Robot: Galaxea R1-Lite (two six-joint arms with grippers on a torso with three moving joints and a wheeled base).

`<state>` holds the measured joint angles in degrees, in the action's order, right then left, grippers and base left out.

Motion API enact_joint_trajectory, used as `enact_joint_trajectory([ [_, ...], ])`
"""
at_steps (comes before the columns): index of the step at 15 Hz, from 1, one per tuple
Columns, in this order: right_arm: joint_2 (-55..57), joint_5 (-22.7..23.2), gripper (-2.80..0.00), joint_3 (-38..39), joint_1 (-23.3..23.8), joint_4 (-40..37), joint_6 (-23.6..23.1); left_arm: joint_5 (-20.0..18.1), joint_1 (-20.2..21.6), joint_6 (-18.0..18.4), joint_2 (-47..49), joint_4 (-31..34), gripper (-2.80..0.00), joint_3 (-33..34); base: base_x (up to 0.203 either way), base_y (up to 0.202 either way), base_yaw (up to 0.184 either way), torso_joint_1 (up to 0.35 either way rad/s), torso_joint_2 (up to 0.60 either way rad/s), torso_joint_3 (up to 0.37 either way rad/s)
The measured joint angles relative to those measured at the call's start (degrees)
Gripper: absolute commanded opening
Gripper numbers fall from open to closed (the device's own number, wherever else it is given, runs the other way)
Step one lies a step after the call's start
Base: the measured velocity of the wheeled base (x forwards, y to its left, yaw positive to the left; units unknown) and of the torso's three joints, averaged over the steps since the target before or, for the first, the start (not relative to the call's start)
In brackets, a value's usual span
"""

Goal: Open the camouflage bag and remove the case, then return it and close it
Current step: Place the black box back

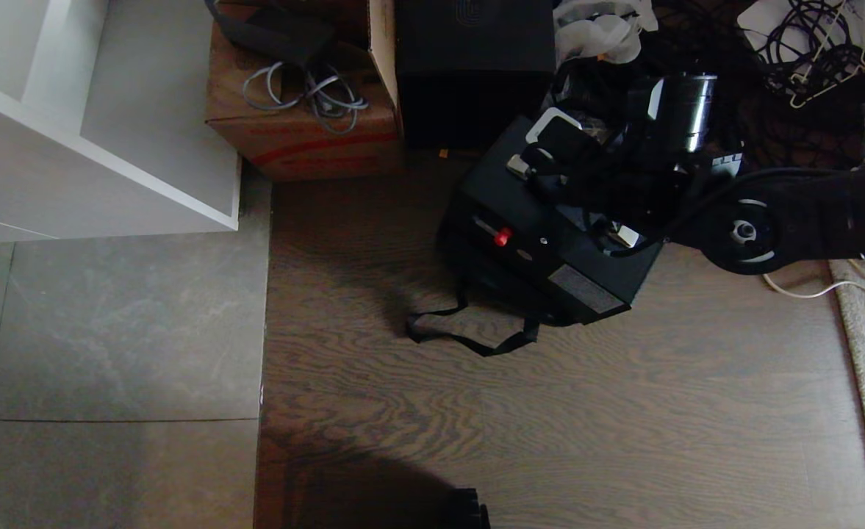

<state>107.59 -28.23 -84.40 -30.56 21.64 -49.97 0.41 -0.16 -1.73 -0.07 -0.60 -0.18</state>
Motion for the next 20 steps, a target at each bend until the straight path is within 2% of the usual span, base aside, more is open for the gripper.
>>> enact_joint_trajectory([
  [5, 0.82, -0.08, -2.8, -4.23, 0.87, -1.06, 0.88, 0.0, 0.02, 0.0, 0.0, 0.02, -2.8, 0.0, 0.0, 0.0, 0.0, 0.0, 0.0, 0.0],
  [12, 0.34, -0.14, -2.8, -4.9, 0.96, -3.39, 1.41, 0.0, 0.02, 0.0, 0.0, 0.0, -2.8, 0.0, 0.0, 0.0, 0.0, 0.0, 0.0, 0.0],
  [16, -0.53, -0.1, -2.8, -6.14, 0.96, -9.11, 5.86, 0.02, 0.0, 0.01, 0.0, 0.01, -2.8, 0.0, 0.0, 0.0, 0.0, 0.0, 0.0, 0.0],
  [20, -0.12, -0.3, -2.8, -6.96, 0.96, -8.58, 6.86, 0.0, -0.02, 0.02, 0.0, 0.02, -2.8, 0.0, 0.0, 0.0, 0.0, 0.0, 0.0, 0.0],
])
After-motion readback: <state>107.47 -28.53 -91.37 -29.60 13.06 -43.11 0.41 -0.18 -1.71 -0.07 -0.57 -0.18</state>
